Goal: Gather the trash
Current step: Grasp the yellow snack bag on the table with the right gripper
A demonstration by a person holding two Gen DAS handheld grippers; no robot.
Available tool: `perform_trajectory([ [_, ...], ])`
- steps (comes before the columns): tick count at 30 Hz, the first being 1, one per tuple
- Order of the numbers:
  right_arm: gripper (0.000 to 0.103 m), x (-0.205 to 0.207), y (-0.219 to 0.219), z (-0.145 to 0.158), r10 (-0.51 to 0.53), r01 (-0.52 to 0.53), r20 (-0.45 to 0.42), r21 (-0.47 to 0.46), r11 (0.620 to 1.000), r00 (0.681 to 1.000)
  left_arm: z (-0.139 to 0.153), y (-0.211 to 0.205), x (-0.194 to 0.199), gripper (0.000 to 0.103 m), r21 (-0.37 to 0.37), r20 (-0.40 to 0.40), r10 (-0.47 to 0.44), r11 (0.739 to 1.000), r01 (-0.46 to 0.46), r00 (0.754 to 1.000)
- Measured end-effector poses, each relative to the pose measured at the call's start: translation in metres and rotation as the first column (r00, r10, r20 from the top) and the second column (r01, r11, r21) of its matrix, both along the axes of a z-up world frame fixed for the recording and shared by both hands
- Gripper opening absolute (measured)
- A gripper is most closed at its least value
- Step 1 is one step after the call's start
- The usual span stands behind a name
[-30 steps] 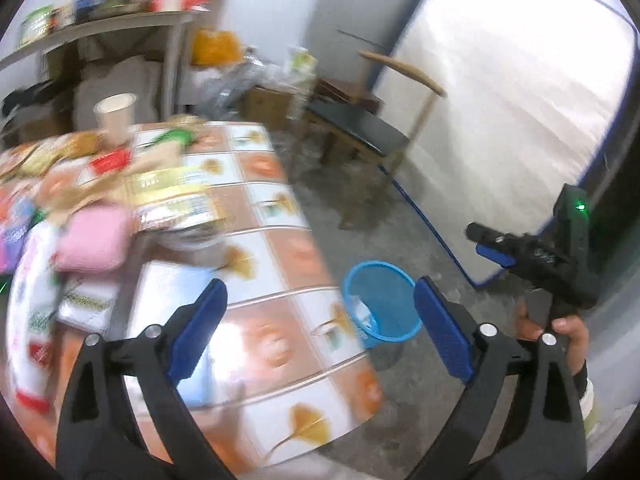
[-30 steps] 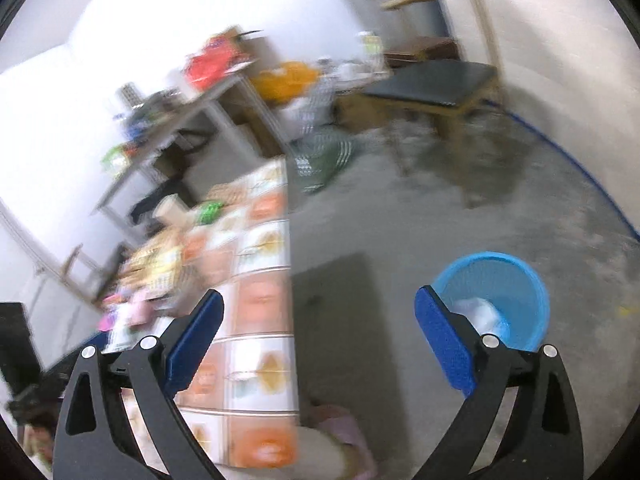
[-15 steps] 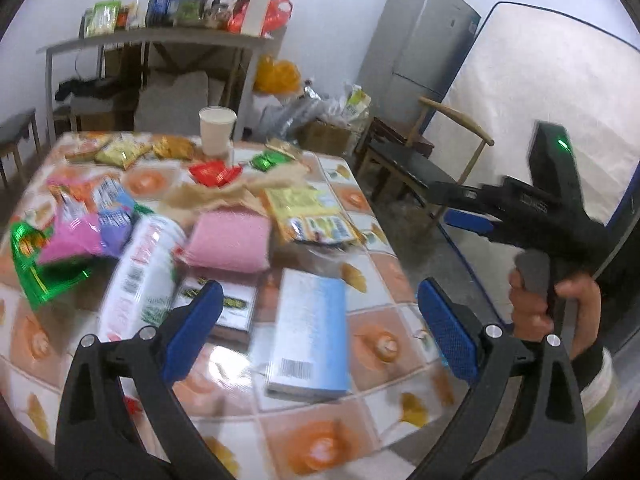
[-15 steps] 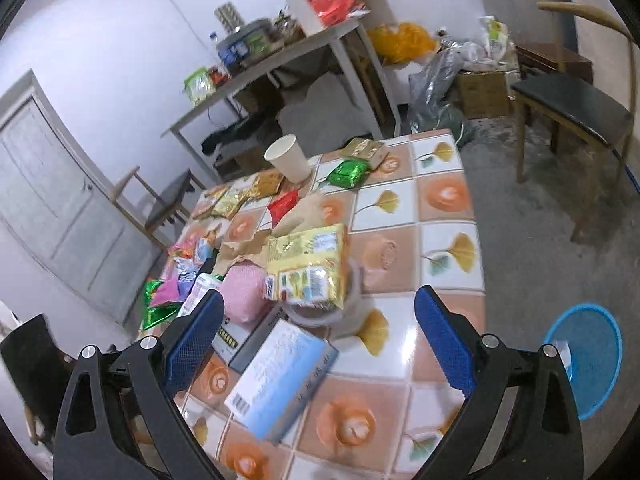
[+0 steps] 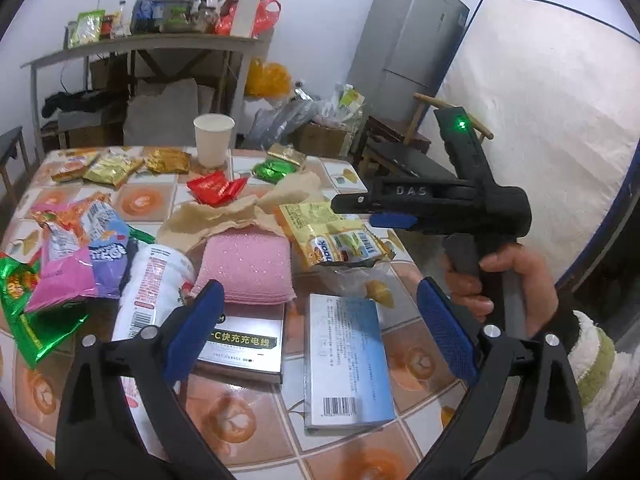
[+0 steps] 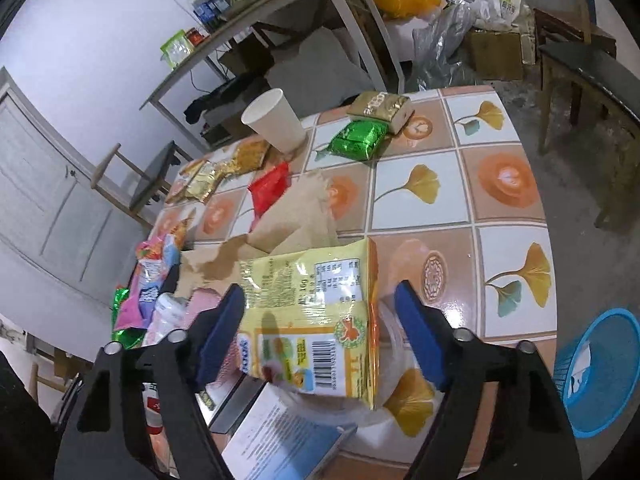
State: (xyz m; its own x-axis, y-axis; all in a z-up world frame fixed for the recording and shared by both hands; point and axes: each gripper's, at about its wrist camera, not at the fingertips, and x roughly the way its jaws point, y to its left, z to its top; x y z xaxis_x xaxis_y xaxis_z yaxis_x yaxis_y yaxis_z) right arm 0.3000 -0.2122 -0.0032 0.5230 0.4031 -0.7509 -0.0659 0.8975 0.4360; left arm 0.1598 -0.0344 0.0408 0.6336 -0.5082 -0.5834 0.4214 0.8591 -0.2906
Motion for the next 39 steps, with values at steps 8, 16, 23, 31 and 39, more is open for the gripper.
perform_trajectory([
  [8,0.019,-0.014,0.0,0.004,-0.022,0.023,0.022,-0.046,0.999,1.0,-0.007,0.012,0.013,0.067,-0.034,-0.079,-0.007,0.999,0.004,0.997],
  [16,0.019,-0.019,-0.009,0.01,-0.047,0.046,0.033,0.004,0.999,0.998,0.006,0.018,0.011,0.063,-0.029,-0.072,-0.007,1.0,0.005,0.997],
  [23,0.071,0.002,0.009,-0.009,0.041,-0.041,-0.037,-0.007,0.999,0.998,0.008,0.017,0.018,0.063,-0.043,-0.105,-0.026,0.999,0.022,0.994],
  [31,0.021,-0.007,0.014,-0.005,0.041,-0.039,0.026,-0.072,0.997,0.999,0.01,0.02,0.025,0.063,-0.045,-0.114,-0.008,0.999,0.003,0.993],
  [39,0.015,-0.026,0.01,0.016,0.05,-0.036,0.134,-0.108,0.993,0.99,0.018,0.023,0.035,0.063,-0.032,-0.101,0.013,0.999,-0.016,0.995],
])
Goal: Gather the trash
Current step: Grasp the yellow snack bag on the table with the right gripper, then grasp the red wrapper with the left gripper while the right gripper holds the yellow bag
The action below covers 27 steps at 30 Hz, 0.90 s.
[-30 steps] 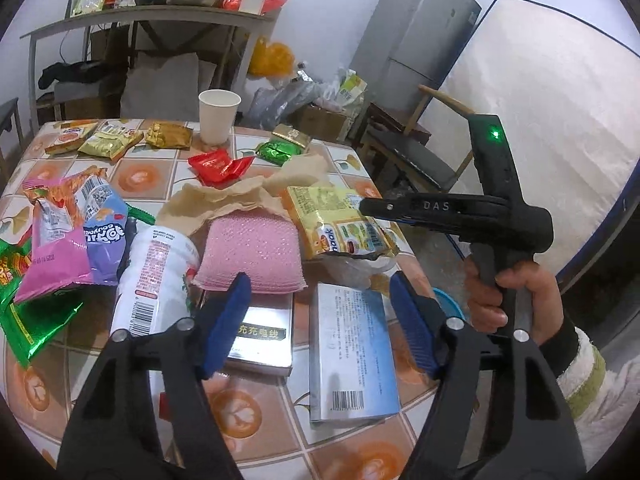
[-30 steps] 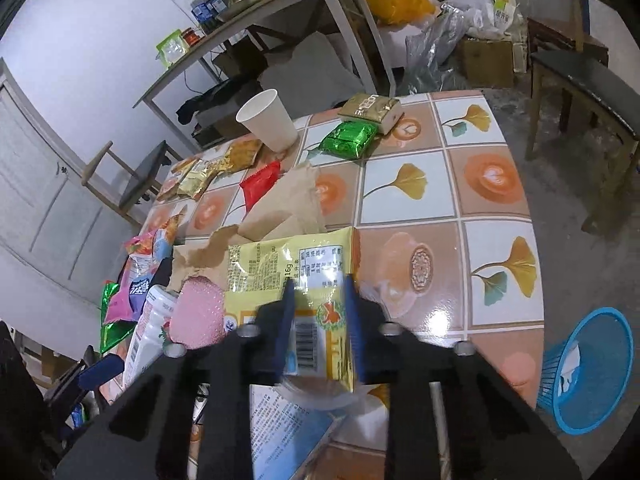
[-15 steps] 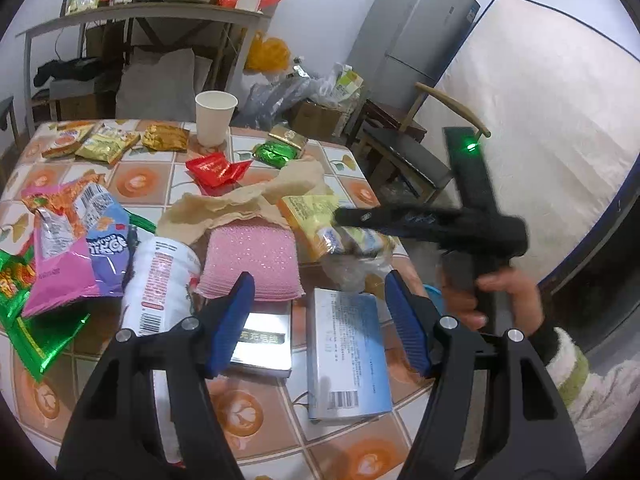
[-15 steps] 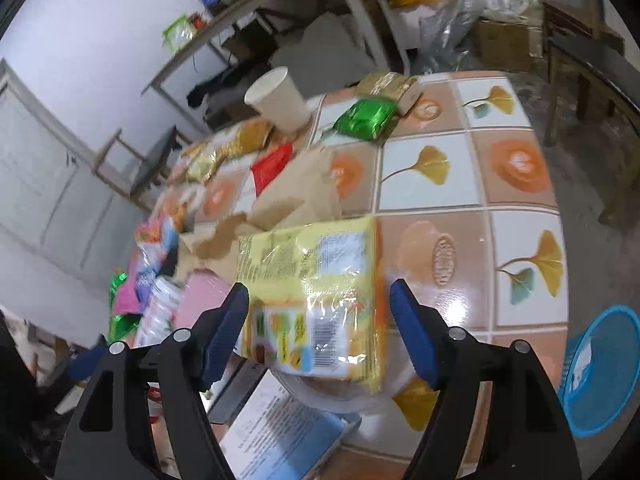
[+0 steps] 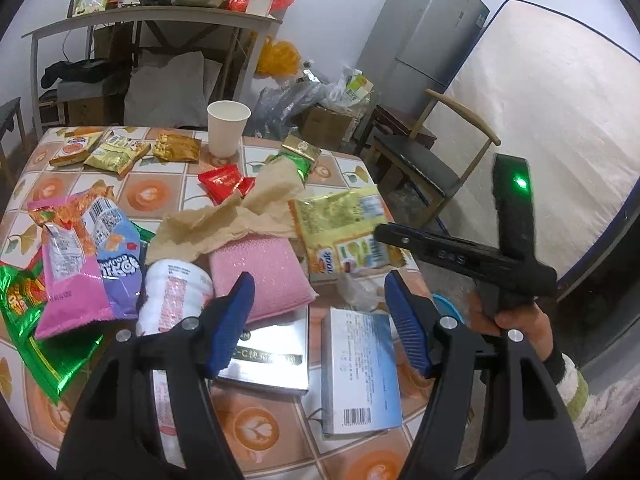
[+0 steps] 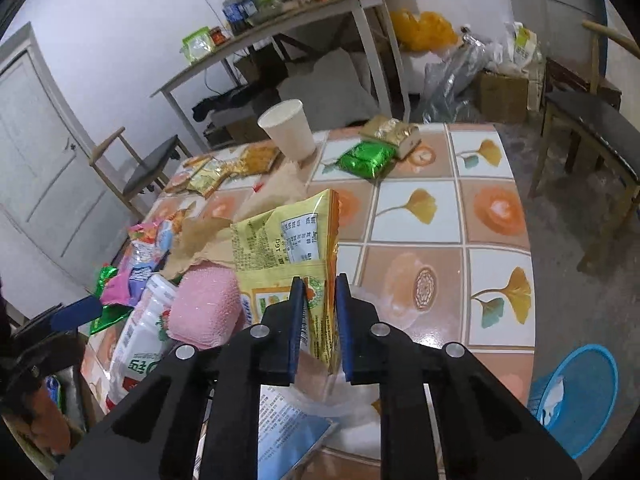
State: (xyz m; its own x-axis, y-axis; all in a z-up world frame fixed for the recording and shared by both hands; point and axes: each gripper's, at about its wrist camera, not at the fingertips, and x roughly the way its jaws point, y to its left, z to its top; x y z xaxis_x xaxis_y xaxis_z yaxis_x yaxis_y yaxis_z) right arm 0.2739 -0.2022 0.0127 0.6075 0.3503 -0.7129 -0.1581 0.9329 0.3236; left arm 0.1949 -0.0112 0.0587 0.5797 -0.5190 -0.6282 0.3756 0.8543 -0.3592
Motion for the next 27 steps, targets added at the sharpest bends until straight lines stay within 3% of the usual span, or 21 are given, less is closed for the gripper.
perform_trajectory([
  [4,0.013,-0.009,-0.018,0.005,0.009,-0.009,0.006,0.12,0.993,1.0,0.006,0.004,0.009,0.063,0.001,0.0,0.017,1.0,-0.017,1.0],
  [9,0.013,-0.024,-0.045,0.01,0.002,-0.004,0.01,0.295,0.955,1.0,0.027,0.018,0.036,0.063,-0.031,-0.003,0.057,0.998,-0.057,0.998],
  [12,0.013,-0.034,-0.062,0.011,-0.01,0.004,0.013,0.396,0.918,1.0,0.038,0.026,0.074,0.063,-0.033,-0.065,0.11,0.993,-0.112,0.992],
  [14,0.013,-0.039,-0.071,0.011,-0.026,0.017,0.014,0.431,0.902,1.0,0.035,0.034,0.111,0.063,-0.031,-0.145,0.17,0.984,-0.176,0.975],
  [17,0.013,-0.043,-0.078,0.012,-0.05,0.037,0.017,0.447,0.894,0.999,0.006,0.036,0.178,0.063,-0.068,-0.34,0.161,0.979,-0.194,0.927],
  [19,0.013,-0.044,-0.08,0.012,-0.058,0.043,0.02,0.45,0.892,0.998,-0.023,0.031,0.22,0.063,-0.055,-0.456,0.148,0.98,-0.193,0.878],
  [21,0.013,-0.044,-0.081,0.012,-0.063,0.046,0.023,0.448,0.893,0.998,-0.048,0.023,0.248,0.063,0.009,-0.532,0.177,0.979,-0.204,0.828],
  [27,0.013,-0.047,-0.085,0.012,-0.086,0.067,0.024,0.438,0.897,0.996,-0.106,-0.006,0.305,0.074,0.136,-0.651,0.23,0.973,-0.187,0.724],
])
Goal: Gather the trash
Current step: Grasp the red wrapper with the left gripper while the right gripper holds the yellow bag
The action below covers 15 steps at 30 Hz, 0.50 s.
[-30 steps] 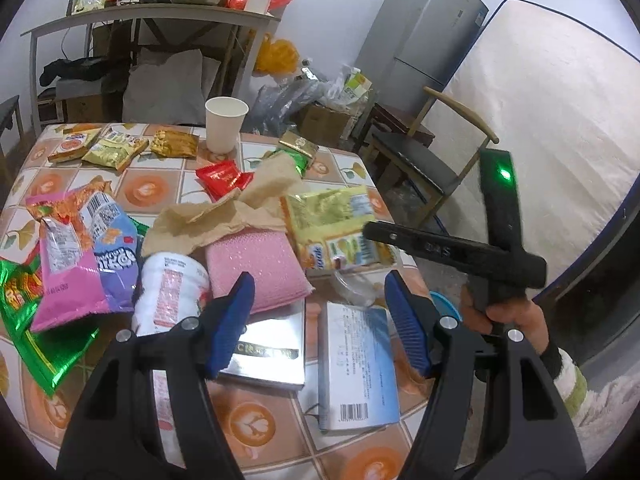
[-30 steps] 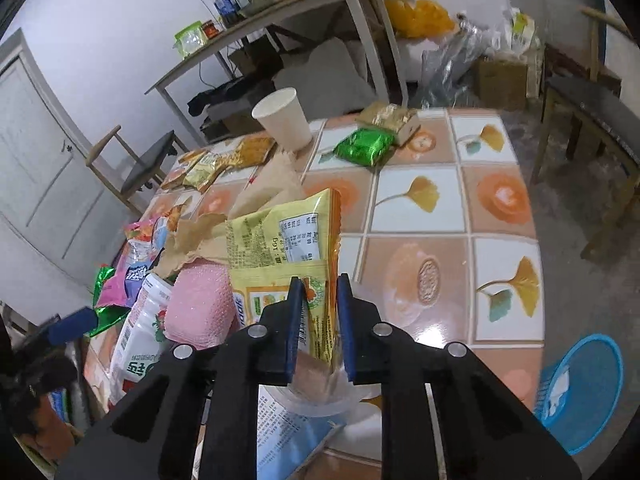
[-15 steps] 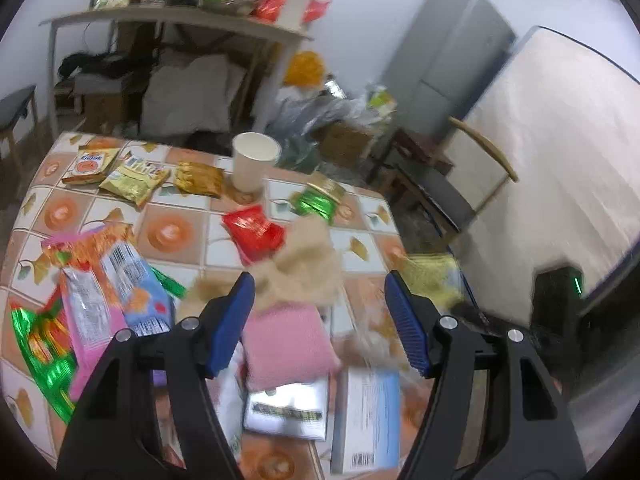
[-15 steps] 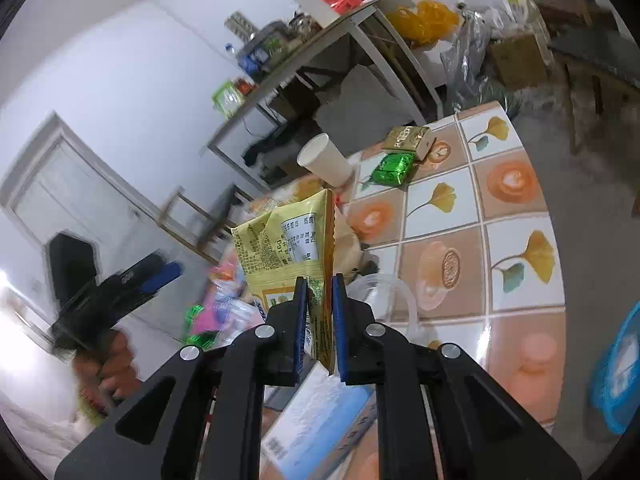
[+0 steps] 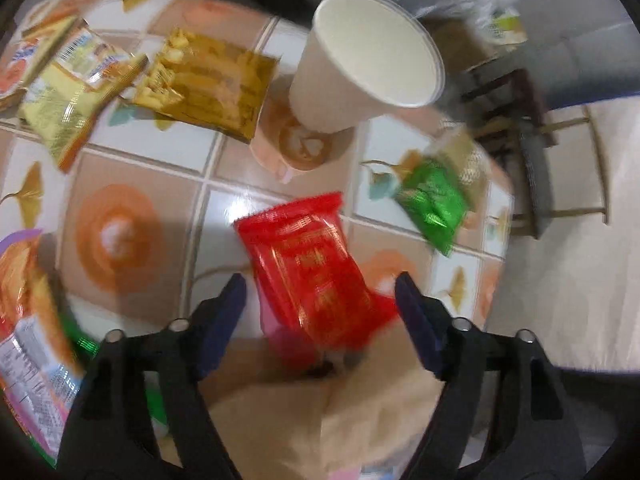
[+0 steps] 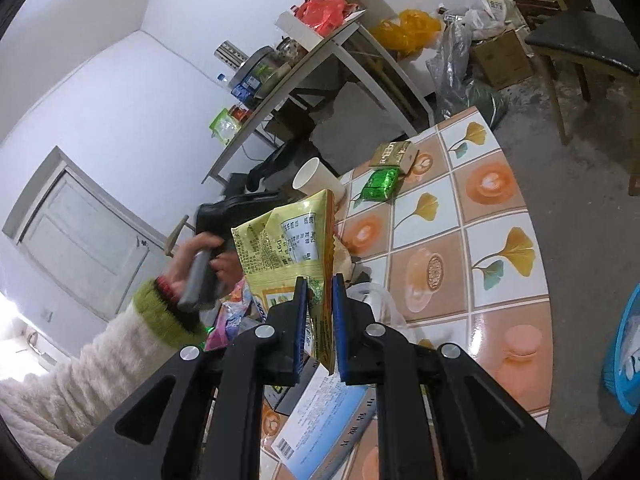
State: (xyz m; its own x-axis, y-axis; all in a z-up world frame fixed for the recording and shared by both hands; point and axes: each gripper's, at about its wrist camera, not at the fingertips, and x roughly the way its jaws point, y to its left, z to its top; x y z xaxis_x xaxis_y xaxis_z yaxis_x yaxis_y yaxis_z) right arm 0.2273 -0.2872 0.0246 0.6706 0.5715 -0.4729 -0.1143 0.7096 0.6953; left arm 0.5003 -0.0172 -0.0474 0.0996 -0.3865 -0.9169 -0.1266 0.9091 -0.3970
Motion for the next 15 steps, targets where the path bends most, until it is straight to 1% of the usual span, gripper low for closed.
perform_trajectory([
  [2,0.013,-0.002,-0.002,0.0,-0.008,0.008,-0.002,-0.008,1.0,1.0,-0.013,-0.006,0.01,0.074,0.026,-0.027,-0.003,1.0,0.004,1.0],
  [3,0.013,-0.003,-0.005,-0.001,-0.015,0.015,-0.003,-0.013,1.0,1.0,-0.013,-0.01,0.013,0.082,0.021,-0.011,-0.011,1.0,0.012,1.0],
  [4,0.013,-0.004,-0.007,-0.002,-0.019,0.019,-0.005,-0.013,1.0,1.0,-0.011,-0.014,0.015,0.082,0.03,0.009,-0.022,0.999,0.022,1.0],
  [6,0.013,-0.005,-0.011,-0.005,-0.026,0.026,-0.01,-0.007,1.0,1.0,-0.01,-0.023,0.017,0.082,0.112,0.02,-0.052,0.993,0.049,0.998],
  [7,0.013,-0.006,-0.013,-0.006,-0.029,0.029,-0.013,-0.005,1.0,0.999,-0.012,-0.026,0.017,0.081,0.133,0.019,-0.066,0.989,0.063,0.998],
  [8,0.013,-0.006,-0.014,-0.007,-0.032,0.031,-0.017,-0.004,0.999,0.999,-0.01,-0.031,0.015,0.08,0.159,0.034,-0.089,0.984,0.082,0.995],
  [10,0.013,-0.008,-0.017,-0.011,-0.038,0.038,-0.026,0.001,0.999,0.999,-0.009,-0.037,0.012,0.075,0.199,0.043,-0.109,0.975,0.099,0.993],
  [12,0.013,-0.009,-0.02,-0.012,-0.042,0.042,-0.028,0.005,0.999,0.999,-0.008,-0.042,0.008,0.058,0.262,0.057,-0.125,0.959,0.106,0.991],
  [13,0.013,-0.009,-0.021,-0.012,-0.044,0.044,-0.028,0.008,0.999,0.999,-0.007,-0.043,0.007,0.054,0.283,0.063,-0.13,0.953,0.107,0.99],
  [15,0.013,-0.01,-0.022,-0.012,-0.048,0.048,-0.026,0.011,0.999,0.999,-0.005,-0.043,0.005,0.046,0.271,0.075,-0.128,0.957,0.104,0.989],
])
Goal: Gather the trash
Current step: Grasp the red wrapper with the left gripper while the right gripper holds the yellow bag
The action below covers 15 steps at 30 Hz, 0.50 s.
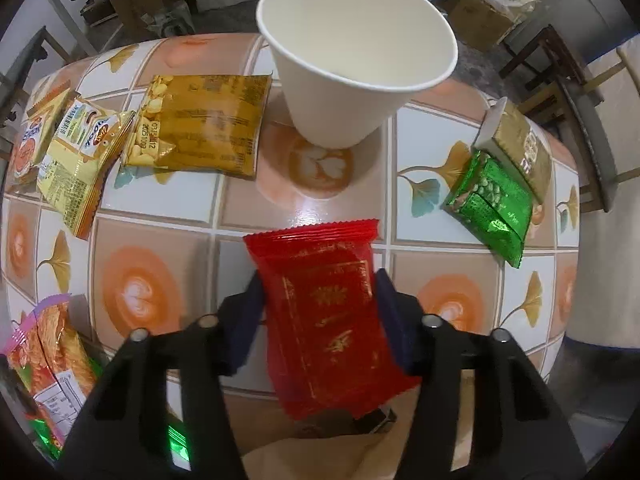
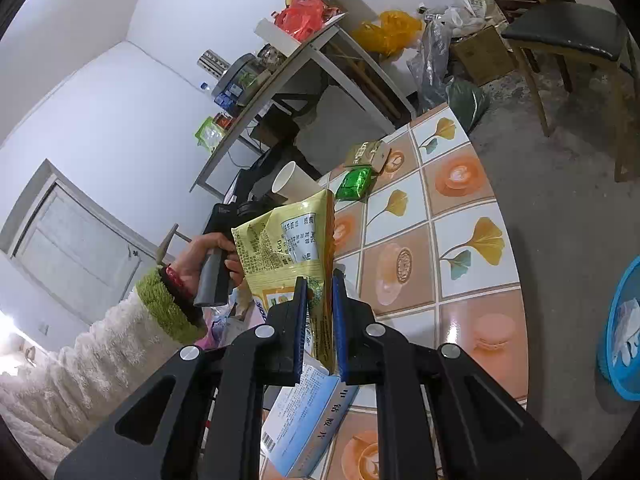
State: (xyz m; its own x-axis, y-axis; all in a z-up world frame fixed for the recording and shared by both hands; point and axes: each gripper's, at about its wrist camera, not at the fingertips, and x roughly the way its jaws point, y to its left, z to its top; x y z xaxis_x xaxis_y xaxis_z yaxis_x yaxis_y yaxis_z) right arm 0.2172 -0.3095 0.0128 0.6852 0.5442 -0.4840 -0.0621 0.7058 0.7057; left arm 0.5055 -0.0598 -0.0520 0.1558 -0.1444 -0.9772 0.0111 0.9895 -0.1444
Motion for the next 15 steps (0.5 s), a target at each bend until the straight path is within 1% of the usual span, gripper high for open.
perform_trajectory([
  [1,0.013,-0.001,-0.001,0.0,-0.002,0.002,0.001,0.0,1.0,1.0,0.001,0.001,-0.001,0.045,-0.012,0.003,0.006,1.0,-0.006,1.0],
  [2,0.013,-0.001,-0.001,0.001,-0.004,0.004,0.001,-0.001,1.0,1.0,0.004,0.002,-0.002,0.04,-0.024,0.012,0.013,1.0,-0.013,1.0],
  [3,0.013,-0.002,-0.002,0.001,-0.006,0.006,-0.001,-0.002,1.0,1.0,0.004,0.008,-0.002,0.036,-0.024,0.019,0.015,1.0,-0.014,1.0],
  [6,0.013,-0.005,-0.003,0.001,-0.01,0.01,-0.004,-0.009,1.0,1.0,0.01,0.014,-0.008,0.028,-0.019,0.055,0.005,1.0,-0.004,0.998],
  [9,0.013,-0.007,-0.004,0.001,-0.013,0.013,-0.005,0.0,1.0,1.0,0.023,0.017,-0.016,0.022,-0.024,0.096,-0.004,1.0,0.006,0.995],
  [13,0.013,-0.01,-0.004,0.004,-0.017,0.017,0.0,-0.003,1.0,1.0,0.051,0.029,-0.036,0.02,-0.015,0.182,-0.011,1.0,0.014,0.983],
  [15,0.013,-0.012,-0.004,0.006,-0.019,0.019,0.008,-0.005,1.0,1.0,0.072,0.037,-0.051,0.02,-0.023,0.237,-0.021,0.999,0.027,0.971],
])
